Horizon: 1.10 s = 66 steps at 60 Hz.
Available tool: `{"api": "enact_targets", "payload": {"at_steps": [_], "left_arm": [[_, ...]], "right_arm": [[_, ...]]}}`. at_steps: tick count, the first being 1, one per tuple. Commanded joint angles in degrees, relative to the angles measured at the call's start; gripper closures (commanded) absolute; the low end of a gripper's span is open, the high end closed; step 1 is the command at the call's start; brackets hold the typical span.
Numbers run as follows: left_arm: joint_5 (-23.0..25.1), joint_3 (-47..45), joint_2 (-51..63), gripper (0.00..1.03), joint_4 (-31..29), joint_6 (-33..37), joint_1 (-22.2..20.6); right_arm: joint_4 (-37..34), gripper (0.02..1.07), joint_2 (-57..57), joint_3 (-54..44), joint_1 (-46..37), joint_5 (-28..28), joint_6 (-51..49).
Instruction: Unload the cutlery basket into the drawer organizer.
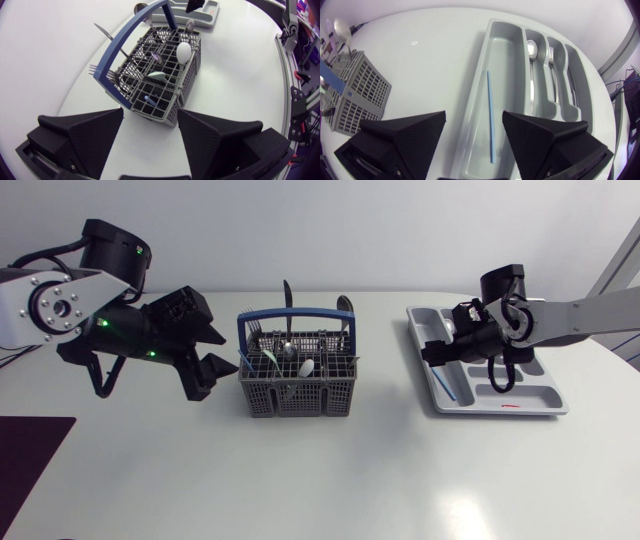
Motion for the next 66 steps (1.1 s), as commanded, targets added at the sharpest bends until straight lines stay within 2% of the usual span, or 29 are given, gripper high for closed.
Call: {"api": "enact_targets", "payload": {"at_steps": [1,16,22,24,35,37,38,45,66], "left_arm": [[0.9,-2.1,1.2,0.15,2.2,-3.0,0.1],[1.0,-2.1,3.9,0.22,5.9,-7.7,-1.9],[1.0,-2.1,4.8,0.36,6.6,-8.5,-2.3],[1.0,-2.1,5.0,0.44,7.1,-9.0,-2.3],[1.0,-2.2,6.0,0.51,7.5,-9.3,-2.6],[1.0,-2.1,6.3,0.62,7.7,-9.5,-2.7],[1.0,-2.2,6.3,0.62,7.7,-9.6,-2.8],[1.0,-1.9,6.5,0.84,8.8,-10.6,-2.9],[0.8,-1.4,4.0,0.90,7.2,-11.6,-3.2]], "right_arm": [[0.6,0.15,-3.9,-3.3,1.3,0.0,0.5],[0.3,0.15,-12.9,-8.4,5.2,0.1,1.1],[0.1,0.15,-14.7,-9.4,6.3,0.2,1.2],[0.1,0.15,-15.2,-9.9,6.6,0.2,1.2],[0.0,0.15,-17.4,-11.4,8.1,0.5,1.4],[0.1,0.15,-17.6,-11.6,8.5,0.7,1.5],[0.0,0.15,-17.7,-11.8,8.6,0.7,1.5],[0.1,0.15,-18.4,-12.2,9.4,0.9,1.5],[-1.0,0.15,-22.2,-13.0,14.3,2.9,1.4]]}}
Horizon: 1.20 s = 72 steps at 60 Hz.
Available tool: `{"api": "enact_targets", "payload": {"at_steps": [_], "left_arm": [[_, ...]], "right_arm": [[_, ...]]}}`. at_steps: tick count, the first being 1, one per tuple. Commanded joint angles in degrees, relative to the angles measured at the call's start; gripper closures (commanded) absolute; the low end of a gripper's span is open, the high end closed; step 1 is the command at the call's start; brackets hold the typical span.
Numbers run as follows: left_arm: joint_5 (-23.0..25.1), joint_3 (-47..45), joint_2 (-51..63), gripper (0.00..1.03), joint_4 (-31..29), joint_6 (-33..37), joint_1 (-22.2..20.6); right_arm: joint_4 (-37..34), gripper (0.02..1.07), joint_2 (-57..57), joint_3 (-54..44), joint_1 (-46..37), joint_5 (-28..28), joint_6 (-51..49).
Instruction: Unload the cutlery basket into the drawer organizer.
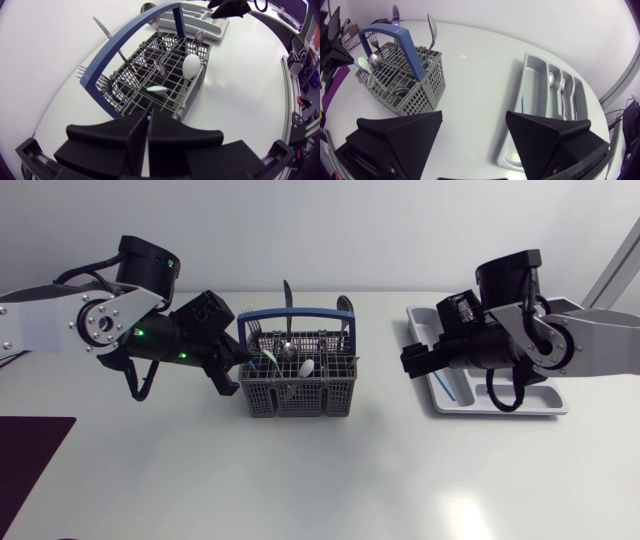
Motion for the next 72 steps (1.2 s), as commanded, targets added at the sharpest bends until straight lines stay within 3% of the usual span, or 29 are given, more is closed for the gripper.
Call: {"api": "enact_targets", "payload": {"at_steps": [1,29,36,46,62,72], "left_arm": [[0.5,-0.5,-2.2,0.90,-2.0,-1.1,-0.3],[-0.7,10.6,-19.2,0.90,-19.4,-3.2,-0.5],[-0.7,13.3,-20.9,0.90,-22.4,-4.8,-1.9],[-0.5,16.3,-21.4,0.90,-26.4,-9.1,-7.1],[9.1,16.4,-17.3,0.90,-27.9,-13.4,-9.2],[14.3,15.3,-12.7,0.90,-26.4,-15.0,-11.0]], "right_arm": [[-0.8,0.15,-1.8,-0.9,1.5,0.7,0.9],[-2.0,0.15,-17.9,-3.2,17.0,-0.1,-4.3],[-2.1,0.15,-22.0,-4.9,20.7,-0.3,-5.9],[-2.0,0.16,-27.2,-8.5,27.6,-0.3,-9.1],[0.1,0.16,-30.5,-13.4,33.7,1.6,-11.3],[2.6,0.31,-30.3,-15.6,34.8,1.9,-11.3]]}}
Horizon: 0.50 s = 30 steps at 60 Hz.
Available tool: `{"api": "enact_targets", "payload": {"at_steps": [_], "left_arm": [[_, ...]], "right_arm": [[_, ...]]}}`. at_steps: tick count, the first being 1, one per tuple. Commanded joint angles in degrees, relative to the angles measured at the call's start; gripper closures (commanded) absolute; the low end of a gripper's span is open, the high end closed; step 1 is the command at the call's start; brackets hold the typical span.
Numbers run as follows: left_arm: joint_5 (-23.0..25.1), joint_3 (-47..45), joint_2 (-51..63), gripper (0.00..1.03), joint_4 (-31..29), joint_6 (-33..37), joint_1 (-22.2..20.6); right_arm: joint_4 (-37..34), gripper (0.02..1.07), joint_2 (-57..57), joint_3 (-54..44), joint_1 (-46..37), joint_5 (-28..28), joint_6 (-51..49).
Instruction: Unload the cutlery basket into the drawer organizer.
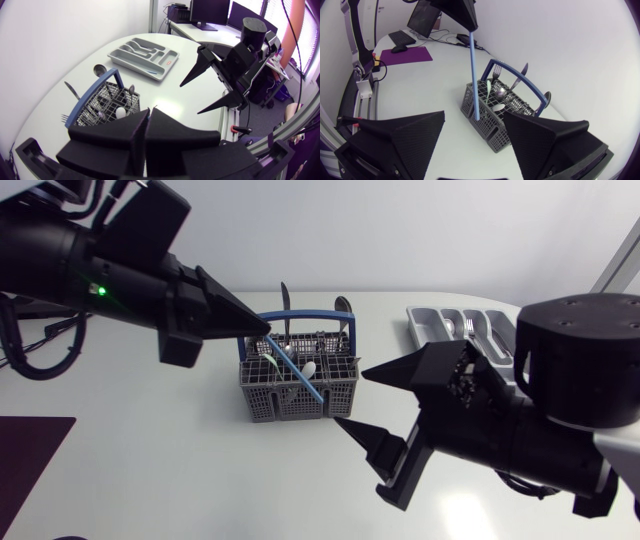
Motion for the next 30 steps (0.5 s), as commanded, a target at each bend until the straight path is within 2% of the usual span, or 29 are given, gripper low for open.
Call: {"api": "enact_targets", "payload": {"at_steps": [1,8,17,23,30], "left_arm": [[2.2,-0.4,2.7,0.90,0.9,-2.0,-1.5],[3.6,-0.3,5.1,0.90,1.9,-3.3,-3.3],[6.0,0.9,7.9,0.90,2.3,-4.9,-4.5],[6.7,1.8,8.7,0.90,2.3,-5.8,-5.6],[7.4,2.3,8.8,0.90,2.3,-6.3,-5.8]], "right_arm": [[1.6,0.31,0.1,-1.7,0.7,0.7,-0.8],[3.2,0.31,0.8,-2.5,0.7,0.7,-1.0],[5.0,0.39,2.0,-2.7,0.7,0.5,-1.5],[6.1,0.40,3.3,-2.6,0.7,0.3,-1.5],[7.1,0.48,4.8,-2.5,0.7,0.2,-2.0]]}}
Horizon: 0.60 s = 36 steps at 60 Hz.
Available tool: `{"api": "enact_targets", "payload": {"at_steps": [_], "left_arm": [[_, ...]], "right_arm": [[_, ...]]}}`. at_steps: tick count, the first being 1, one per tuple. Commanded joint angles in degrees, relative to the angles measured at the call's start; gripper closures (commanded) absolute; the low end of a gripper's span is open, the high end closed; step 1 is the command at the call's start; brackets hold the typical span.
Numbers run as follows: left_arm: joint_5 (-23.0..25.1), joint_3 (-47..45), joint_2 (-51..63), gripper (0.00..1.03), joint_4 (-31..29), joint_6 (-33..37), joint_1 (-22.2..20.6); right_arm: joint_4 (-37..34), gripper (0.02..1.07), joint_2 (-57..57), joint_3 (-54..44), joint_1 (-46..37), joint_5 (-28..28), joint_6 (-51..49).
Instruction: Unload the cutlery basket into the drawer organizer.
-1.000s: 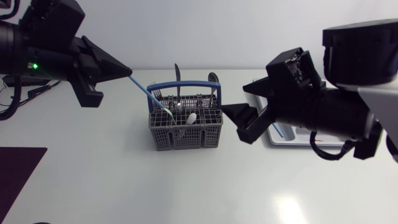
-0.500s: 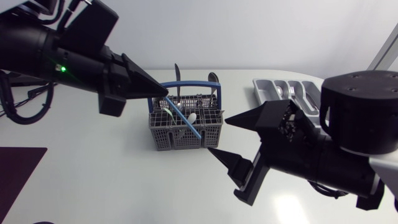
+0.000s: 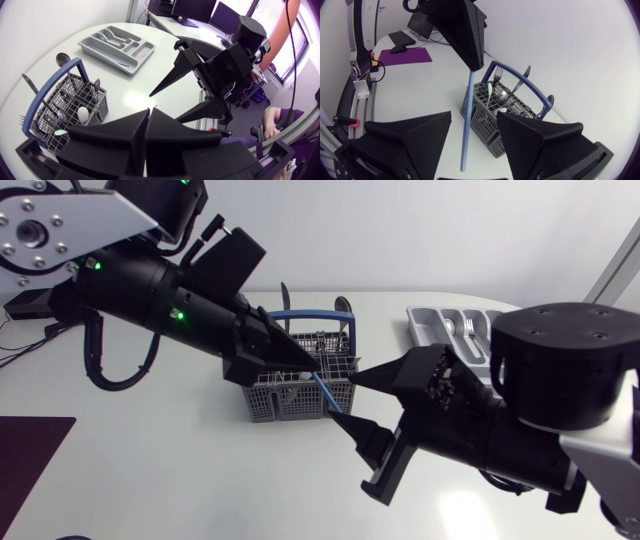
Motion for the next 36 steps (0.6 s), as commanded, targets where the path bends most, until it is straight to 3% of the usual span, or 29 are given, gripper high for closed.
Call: {"api": "enact_targets", "payload": {"at_steps": [1,18,24,36], "left_arm": [[0.9,2.4,0.8,0.90,0.3,-1.5,-0.4],[1.4,3.3,0.5,0.90,-0.5,-1.6,-0.4],[1.4,3.7,0.2,0.90,-0.9,-1.6,-0.3],[2.0,4.1,-0.1,0.90,-1.6,-1.6,-0.2]], "right_arm": [[1.3,0.48,1.4,-1.4,0.5,0.2,-1.3],[1.9,0.72,3.4,-2.6,0.5,0.2,-1.3],[2.1,0.94,3.7,-2.9,0.3,0.1,-1.7],[2.5,0.99,5.0,-2.8,-0.8,-1.3,-1.7]]}}
